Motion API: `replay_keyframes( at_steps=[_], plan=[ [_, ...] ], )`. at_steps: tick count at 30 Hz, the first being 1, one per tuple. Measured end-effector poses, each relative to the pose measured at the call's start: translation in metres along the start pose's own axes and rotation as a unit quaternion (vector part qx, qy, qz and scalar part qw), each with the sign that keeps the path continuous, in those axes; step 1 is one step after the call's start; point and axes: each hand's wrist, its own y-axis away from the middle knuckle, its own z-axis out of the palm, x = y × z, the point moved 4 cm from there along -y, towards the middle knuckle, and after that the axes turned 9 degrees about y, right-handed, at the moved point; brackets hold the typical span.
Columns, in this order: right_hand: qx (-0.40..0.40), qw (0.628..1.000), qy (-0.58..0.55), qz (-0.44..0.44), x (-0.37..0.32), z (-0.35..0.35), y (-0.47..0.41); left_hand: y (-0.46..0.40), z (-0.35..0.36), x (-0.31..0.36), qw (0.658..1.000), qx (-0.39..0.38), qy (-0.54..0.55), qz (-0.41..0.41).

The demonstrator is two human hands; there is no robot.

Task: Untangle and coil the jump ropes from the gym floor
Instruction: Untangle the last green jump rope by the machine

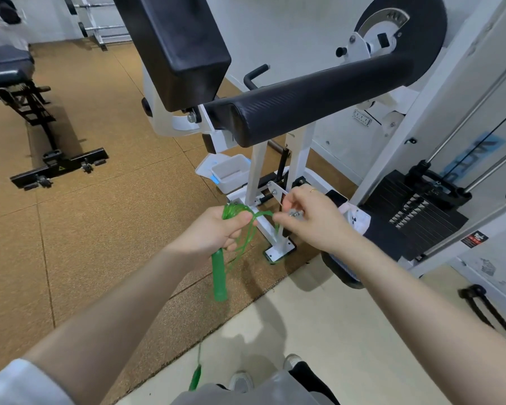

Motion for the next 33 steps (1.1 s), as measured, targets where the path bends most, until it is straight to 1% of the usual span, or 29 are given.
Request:
replay_keyframes(
  at_steps=[1,2,4,7,9,11,12,13,14,15,17,18,20,22,23,25,27,28,29,30,31,32,33],
  plan=[
    [0.037,0.999,0.003,0.022,-0.007,0.001,-0.001,0.000,0.004,0.002,1.000,0.002,0.002,0.009],
    [0.023,0.998,-0.024,0.046,-0.014,0.006,-0.002,0.000,0.008,0.004,1.000,0.008,0.005,0.020],
    [-0.044,0.987,-0.129,0.080,-0.028,0.019,-0.003,-0.002,0.015,0.007,0.999,0.028,-0.007,0.044],
    [-0.050,0.971,-0.223,0.071,-0.039,0.029,-0.008,-0.003,0.016,0.008,0.995,0.034,-0.062,0.069],
    [-0.078,0.950,-0.290,0.092,-0.036,0.036,-0.010,-0.003,0.011,0.006,0.990,0.031,-0.118,0.072],
    [-0.098,0.935,-0.317,0.122,-0.023,0.040,-0.011,-0.004,-0.002,0.001,0.981,0.069,-0.170,0.057],
    [-0.084,0.940,-0.300,0.140,-0.012,0.040,-0.012,-0.005,-0.011,-0.002,0.980,0.101,-0.166,0.040],
    [-0.053,0.948,-0.274,0.154,0.000,0.039,-0.013,-0.006,-0.021,-0.005,0.984,0.133,-0.121,0.020],
    [-0.016,0.952,-0.250,0.174,0.014,0.038,-0.013,-0.008,-0.032,-0.008,0.987,0.155,-0.037,0.004],
    [0.019,0.949,-0.238,0.205,0.030,0.039,-0.012,-0.008,-0.041,-0.009,0.983,0.169,0.065,0.000],
    [0.062,0.935,-0.219,0.272,0.062,0.045,-0.007,-0.008,-0.057,-0.007,0.953,0.178,0.244,0.019],
    [0.065,0.930,-0.196,0.303,0.077,0.049,-0.005,-0.007,-0.062,-0.003,0.934,0.177,0.307,0.039],
    [0.046,0.926,-0.129,0.353,0.106,0.059,0.001,-0.008,-0.066,0.007,0.903,0.172,0.386,0.081],
    [0.005,0.916,-0.065,0.395,0.131,0.069,0.010,-0.008,-0.064,0.021,0.882,0.152,0.431,0.114],
    [-0.020,0.907,-0.046,0.418,0.142,0.074,0.017,-0.007,-0.062,0.028,0.877,0.140,0.441,0.128],
    [-0.071,0.885,-0.016,0.460,0.161,0.085,0.032,-0.006,-0.059,0.039,0.886,0.111,0.427,0.145],
    [-0.125,0.868,0.028,0.480,0.173,0.096,0.043,-0.005,-0.053,0.045,0.912,0.072,0.375,0.149],
    [-0.149,0.867,0.042,0.473,0.172,0.099,0.044,-0.004,-0.047,0.048,0.926,0.050,0.345,0.144],
    [-0.150,0.879,0.032,0.452,0.166,0.099,0.039,-0.003,-0.041,0.049,0.937,0.029,0.320,0.134],
    [-0.128,0.901,0.002,0.415,0.156,0.097,0.032,-0.003,-0.033,0.049,0.945,0.010,0.303,0.121],
    [-0.085,0.918,-0.078,0.379,0.141,0.091,0.022,-0.002,-0.025,0.049,0.951,-0.008,0.291,0.105],
    [-0.036,0.921,-0.183,0.343,0.120,0.080,0.012,-0.001,-0.017,0.049,0.955,-0.025,0.280,0.092],
    [0.002,0.915,-0.271,0.299,0.099,0.067,0.002,-0.001,-0.009,0.048,0.958,-0.041,0.274,0.078]
  ],
)
